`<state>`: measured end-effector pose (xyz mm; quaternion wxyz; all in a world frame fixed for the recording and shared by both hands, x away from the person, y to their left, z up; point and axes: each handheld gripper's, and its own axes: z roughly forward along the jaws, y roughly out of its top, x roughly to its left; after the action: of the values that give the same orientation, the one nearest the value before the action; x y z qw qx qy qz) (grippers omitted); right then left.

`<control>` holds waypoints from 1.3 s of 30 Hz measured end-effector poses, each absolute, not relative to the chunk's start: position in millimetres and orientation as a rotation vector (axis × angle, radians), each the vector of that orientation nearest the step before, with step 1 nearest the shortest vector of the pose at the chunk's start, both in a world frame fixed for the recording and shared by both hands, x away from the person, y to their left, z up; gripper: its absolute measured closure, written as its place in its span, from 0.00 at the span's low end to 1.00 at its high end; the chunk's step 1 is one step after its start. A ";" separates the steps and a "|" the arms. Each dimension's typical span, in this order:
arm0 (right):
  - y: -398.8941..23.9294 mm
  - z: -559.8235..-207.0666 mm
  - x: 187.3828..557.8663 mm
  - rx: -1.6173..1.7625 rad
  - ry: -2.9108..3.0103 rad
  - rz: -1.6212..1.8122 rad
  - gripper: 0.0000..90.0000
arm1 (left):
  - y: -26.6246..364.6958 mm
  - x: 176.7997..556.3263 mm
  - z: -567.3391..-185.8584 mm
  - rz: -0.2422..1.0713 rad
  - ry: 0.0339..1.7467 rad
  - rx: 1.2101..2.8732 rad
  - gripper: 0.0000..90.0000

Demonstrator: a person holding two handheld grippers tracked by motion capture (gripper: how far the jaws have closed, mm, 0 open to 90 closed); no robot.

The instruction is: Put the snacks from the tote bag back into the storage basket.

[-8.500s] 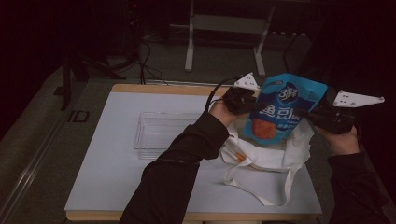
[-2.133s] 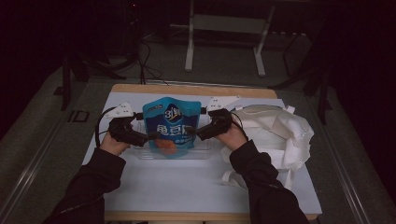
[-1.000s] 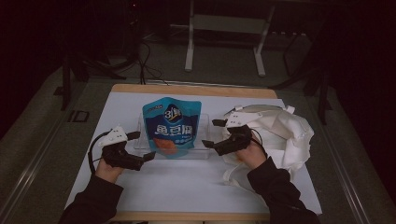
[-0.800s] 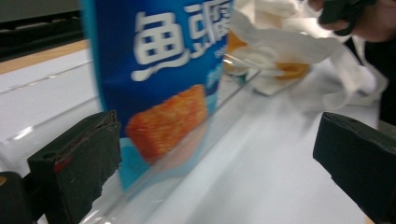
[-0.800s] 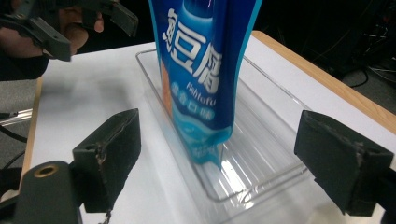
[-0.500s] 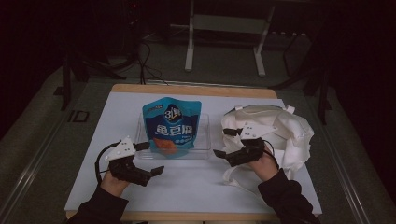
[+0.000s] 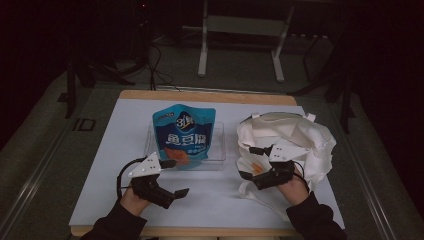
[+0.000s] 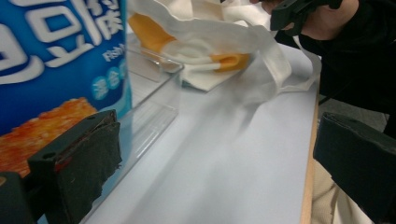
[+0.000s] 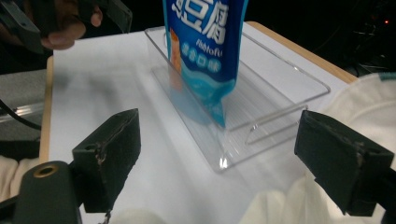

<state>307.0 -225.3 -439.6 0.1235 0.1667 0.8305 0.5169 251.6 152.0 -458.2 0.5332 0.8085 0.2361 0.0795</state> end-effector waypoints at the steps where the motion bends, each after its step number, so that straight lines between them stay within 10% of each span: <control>1: -227.2 -441.0 306.1 0.487 2.424 1.512 0.16 | 149.9 251.5 -458.9 0.183 0.558 1.932 0.01; 39: -277.4 -459.9 252.0 0.496 2.280 1.376 0.16 | 113.2 246.7 -492.9 0.093 0.366 2.020 0.01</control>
<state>252.0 -277.4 -459.9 0.2147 0.1788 0.8220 0.4963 246.7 113.2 -492.9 0.5169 0.8415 0.1523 0.0389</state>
